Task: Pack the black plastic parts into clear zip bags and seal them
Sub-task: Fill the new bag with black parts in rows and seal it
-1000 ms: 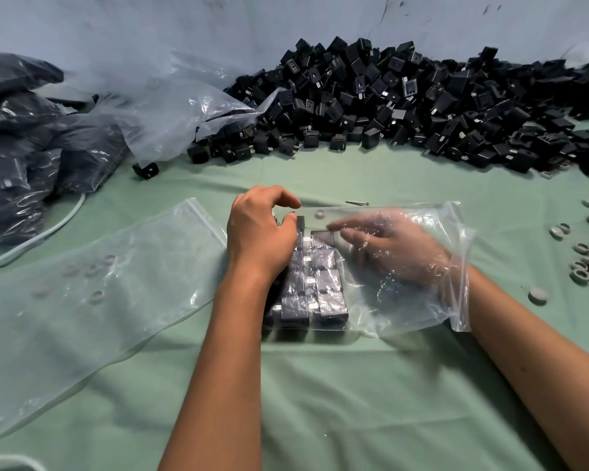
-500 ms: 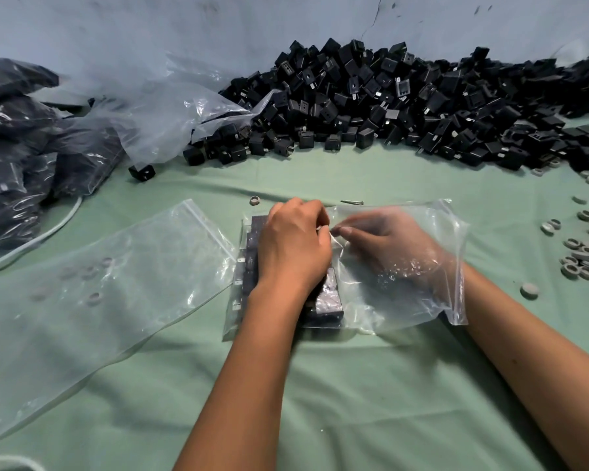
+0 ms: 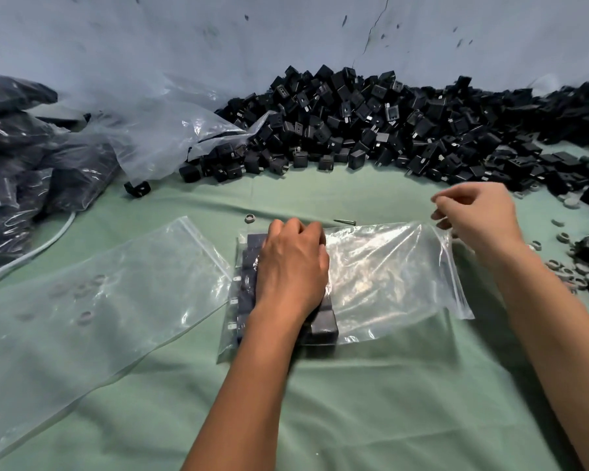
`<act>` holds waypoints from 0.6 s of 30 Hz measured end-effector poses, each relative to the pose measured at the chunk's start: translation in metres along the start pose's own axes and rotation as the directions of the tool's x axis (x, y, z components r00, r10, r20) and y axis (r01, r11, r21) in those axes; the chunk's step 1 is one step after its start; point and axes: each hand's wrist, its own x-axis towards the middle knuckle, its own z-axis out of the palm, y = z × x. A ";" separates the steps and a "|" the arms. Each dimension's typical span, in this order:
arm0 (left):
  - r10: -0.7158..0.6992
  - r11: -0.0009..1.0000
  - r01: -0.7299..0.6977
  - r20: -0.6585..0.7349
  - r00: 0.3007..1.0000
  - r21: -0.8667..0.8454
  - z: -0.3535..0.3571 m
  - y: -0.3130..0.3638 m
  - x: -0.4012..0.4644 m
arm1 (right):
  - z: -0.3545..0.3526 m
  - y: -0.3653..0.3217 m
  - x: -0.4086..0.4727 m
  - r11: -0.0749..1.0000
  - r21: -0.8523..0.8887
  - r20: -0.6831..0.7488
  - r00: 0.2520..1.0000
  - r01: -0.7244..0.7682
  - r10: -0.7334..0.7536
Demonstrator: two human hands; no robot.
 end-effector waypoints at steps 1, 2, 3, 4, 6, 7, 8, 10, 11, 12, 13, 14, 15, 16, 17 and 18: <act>0.009 1.000 -0.008 -0.005 1.000 0.013 0.000 0.001 -0.001 | 0.003 -0.011 0.005 0.999 0.006 0.020 0.998 0.052 -0.052; 0.020 0.999 -0.020 -0.004 1.000 0.025 0.000 0.000 -0.001 | 0.008 -0.024 0.012 0.991 -0.018 0.045 0.990 0.134 -0.133; 0.027 0.999 -0.028 0.015 1.000 0.032 0.000 0.000 -0.001 | 0.015 -0.038 0.019 0.973 -0.053 0.064 0.973 0.223 -0.220; 0.027 0.999 -0.028 0.049 0.998 0.031 0.000 0.001 -0.001 | 0.023 -0.053 0.026 0.949 -0.089 0.093 0.952 0.301 -0.293; 0.004 1.000 -0.006 0.131 0.991 0.017 0.001 0.002 0.000 | 0.051 -0.080 0.038 0.894 -0.142 0.222 0.894 0.424 -0.389; -0.005 1.000 0.002 0.162 0.987 0.019 0.001 0.001 0.001 | 0.070 -0.091 0.044 0.849 -0.186 0.315 0.848 0.494 -0.425; -0.009 1.000 0.003 0.184 0.983 0.030 0.002 0.001 0.002 | 0.091 -0.100 0.049 0.778 -0.246 0.424 0.786 0.578 -0.449; -0.003 0.998 -0.008 0.199 0.980 0.055 0.003 0.002 0.003 | 0.137 -0.110 0.059 0.596 -0.334 0.635 0.642 0.730 -0.430; 0.000 0.998 -0.012 0.195 0.981 0.060 0.003 0.002 0.003 | 0.159 -0.111 0.064 0.525 -0.363 0.702 0.596 0.770 -0.389; 0.002 0.998 -0.014 0.187 0.982 0.062 0.003 0.002 0.004 | 0.180 -0.113 0.069 0.476 -0.399 0.735 0.584 0.784 -0.345; 0.004 0.998 -0.015 0.181 0.983 0.061 0.003 0.002 0.004 | 0.197 -0.114 0.074 0.460 -0.429 0.742 0.594 0.777 -0.312; 0.005 0.998 -0.017 0.178 0.984 0.065 0.003 0.002 0.003 | 0.211 -0.115 0.078 0.466 -0.456 0.733 0.617 0.758 -0.287; 0.009 0.997 -0.022 0.171 0.985 0.074 0.003 0.001 0.003 | 0.223 -0.117 0.082 0.469 -0.474 0.723 0.633 0.746 -0.276; 0.014 0.996 -0.029 0.162 0.987 0.086 0.003 0.002 0.002 | 0.233 -0.119 0.085 0.458 -0.487 0.719 0.639 0.744 -0.273; 0.019 0.995 -0.034 0.151 0.988 0.093 0.003 0.001 0.002 | 0.242 -0.121 0.087 0.440 -0.491 0.724 0.633 0.752 -0.275; 0.021 0.995 -0.035 0.143 0.990 0.093 0.002 0.002 0.001 | 0.249 -0.123 0.087 0.423 -0.485 0.739 0.617 0.765 -0.269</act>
